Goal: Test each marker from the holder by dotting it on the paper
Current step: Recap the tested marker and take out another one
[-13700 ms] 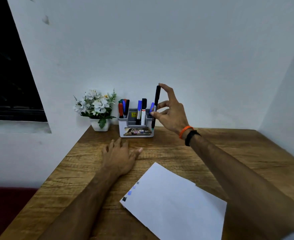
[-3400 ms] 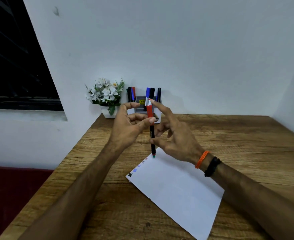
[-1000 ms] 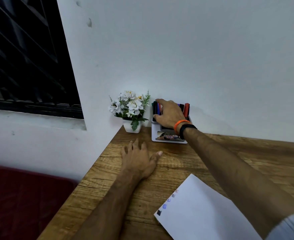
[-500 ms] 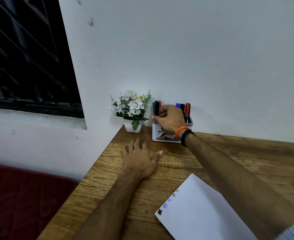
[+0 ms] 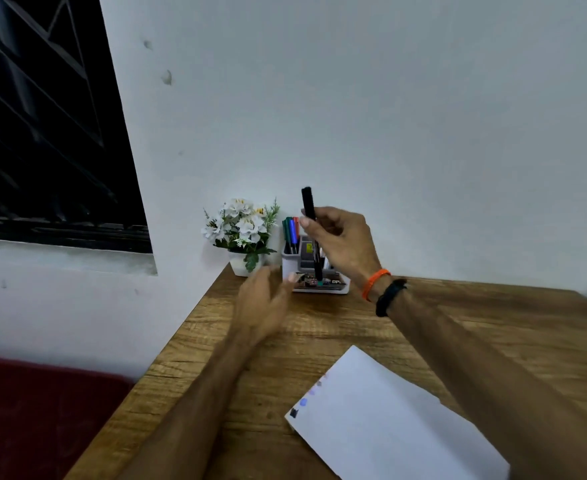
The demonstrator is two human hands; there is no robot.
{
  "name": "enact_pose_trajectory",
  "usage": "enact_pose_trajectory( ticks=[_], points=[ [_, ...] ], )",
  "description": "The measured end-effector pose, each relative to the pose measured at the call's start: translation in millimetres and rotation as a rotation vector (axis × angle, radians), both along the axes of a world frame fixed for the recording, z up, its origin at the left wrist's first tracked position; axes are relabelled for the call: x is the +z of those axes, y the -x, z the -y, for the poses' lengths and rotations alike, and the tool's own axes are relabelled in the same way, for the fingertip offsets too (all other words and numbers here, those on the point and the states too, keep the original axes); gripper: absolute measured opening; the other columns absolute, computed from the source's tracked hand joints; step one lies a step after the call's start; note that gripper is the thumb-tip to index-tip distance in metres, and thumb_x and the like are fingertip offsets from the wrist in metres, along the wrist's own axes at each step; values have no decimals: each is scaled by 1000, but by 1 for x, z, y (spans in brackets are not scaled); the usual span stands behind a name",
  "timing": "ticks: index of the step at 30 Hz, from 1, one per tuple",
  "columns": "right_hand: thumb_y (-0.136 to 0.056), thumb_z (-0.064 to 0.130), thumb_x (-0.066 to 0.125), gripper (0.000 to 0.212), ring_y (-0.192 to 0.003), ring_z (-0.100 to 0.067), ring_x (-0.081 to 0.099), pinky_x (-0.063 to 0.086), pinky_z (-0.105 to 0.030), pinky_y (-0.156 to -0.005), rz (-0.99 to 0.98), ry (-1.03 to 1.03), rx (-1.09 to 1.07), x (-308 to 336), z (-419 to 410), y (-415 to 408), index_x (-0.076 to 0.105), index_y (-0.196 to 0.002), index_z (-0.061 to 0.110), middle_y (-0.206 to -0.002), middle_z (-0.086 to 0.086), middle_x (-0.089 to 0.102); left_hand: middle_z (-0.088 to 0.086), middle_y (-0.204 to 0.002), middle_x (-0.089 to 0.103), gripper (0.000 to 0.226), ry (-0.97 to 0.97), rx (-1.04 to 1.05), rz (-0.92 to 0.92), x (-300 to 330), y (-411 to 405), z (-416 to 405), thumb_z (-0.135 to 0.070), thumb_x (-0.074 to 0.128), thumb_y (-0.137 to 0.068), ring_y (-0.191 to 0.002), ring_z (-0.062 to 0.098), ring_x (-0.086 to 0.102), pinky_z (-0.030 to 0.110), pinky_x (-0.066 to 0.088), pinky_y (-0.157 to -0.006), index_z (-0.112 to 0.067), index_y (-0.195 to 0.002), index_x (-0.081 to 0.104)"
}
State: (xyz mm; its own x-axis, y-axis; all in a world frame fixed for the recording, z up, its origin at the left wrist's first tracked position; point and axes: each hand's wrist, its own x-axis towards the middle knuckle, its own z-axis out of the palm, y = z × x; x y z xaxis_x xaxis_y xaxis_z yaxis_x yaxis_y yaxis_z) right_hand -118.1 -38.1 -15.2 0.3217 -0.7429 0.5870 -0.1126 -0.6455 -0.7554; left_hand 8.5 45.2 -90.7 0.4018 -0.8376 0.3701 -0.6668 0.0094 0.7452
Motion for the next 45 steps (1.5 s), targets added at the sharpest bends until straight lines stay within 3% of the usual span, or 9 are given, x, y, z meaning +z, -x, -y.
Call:
enact_pose_trajectory(
  ticks=[2,5,10,15,21,25,28,35,45],
  points=[
    [-86,34,74,28,-84,-12,70,59,-36,-80,-96,-38,44,-16,-14,19,74,-108,16,-85,3,73,0,-118,66,57,144,-119,-308,15,7,-9,-61,50,-85,-103,15,63,27,51,-84,-16,-119,61],
    [-79,30,81,30,-67,2,66,53,-15,-65,-162,-137,68,-40,-39,47,68,-103,17,-72,7,68,4,-101,72,48,186,-252,-480,23,17,-19,-52,63,-78,-92,19,67,31,54,-75,-14,-107,67],
    [-70,27,88,43,-71,-9,71,60,-31,-71,-228,-157,61,-67,-56,76,65,-105,16,-75,1,74,5,-90,75,26,6,-400,-315,25,32,-28,-19,79,-77,-75,10,68,19,50,-57,-7,-99,71],
    [-65,18,91,34,-69,-3,67,55,-19,-67,-256,-219,108,-69,-54,95,72,-94,16,-79,2,73,8,-83,76,25,-77,-416,-319,21,30,-31,-17,81,-74,-72,13,70,22,53,-58,-4,-92,72],
    [-74,33,84,21,-65,-12,65,55,-34,-67,-297,-247,146,-65,-38,113,77,-85,17,-74,-6,75,11,-81,74,29,-128,-437,-428,23,16,-34,-10,77,-72,-70,14,71,23,58,-62,4,-95,67],
    [-67,36,83,39,-72,-9,70,53,-23,-69,-329,-303,283,-65,-41,111,74,-98,15,-80,-2,77,14,-76,72,22,-130,-449,-486,22,17,-32,0,72,-77,-65,15,70,20,57,-59,8,-96,64],
    [-74,19,83,24,-67,-6,69,52,-18,-64,-262,-277,296,-68,-44,106,74,-95,11,-74,2,75,12,-74,73,21,-125,-455,-500,21,17,-31,1,71,-79,-65,15,71,19,57,-60,9,-96,63],
    [-81,14,78,17,-55,-11,57,44,-18,-51,-5,-344,227,-67,-40,106,75,-93,1,-69,4,68,15,-83,73,18,-222,-550,-297,19,22,-30,-7,68,-84,-72,18,71,25,58,-65,2,-100,67],
    [-89,31,69,28,-52,-13,53,41,-24,-50,31,-483,313,-73,-54,91,65,-72,9,-67,-7,64,-6,-69,64,25,-77,-633,105,3,53,-30,-35,49,-94,-59,9,54,28,45,-58,-19,-84,66]
  ],
)
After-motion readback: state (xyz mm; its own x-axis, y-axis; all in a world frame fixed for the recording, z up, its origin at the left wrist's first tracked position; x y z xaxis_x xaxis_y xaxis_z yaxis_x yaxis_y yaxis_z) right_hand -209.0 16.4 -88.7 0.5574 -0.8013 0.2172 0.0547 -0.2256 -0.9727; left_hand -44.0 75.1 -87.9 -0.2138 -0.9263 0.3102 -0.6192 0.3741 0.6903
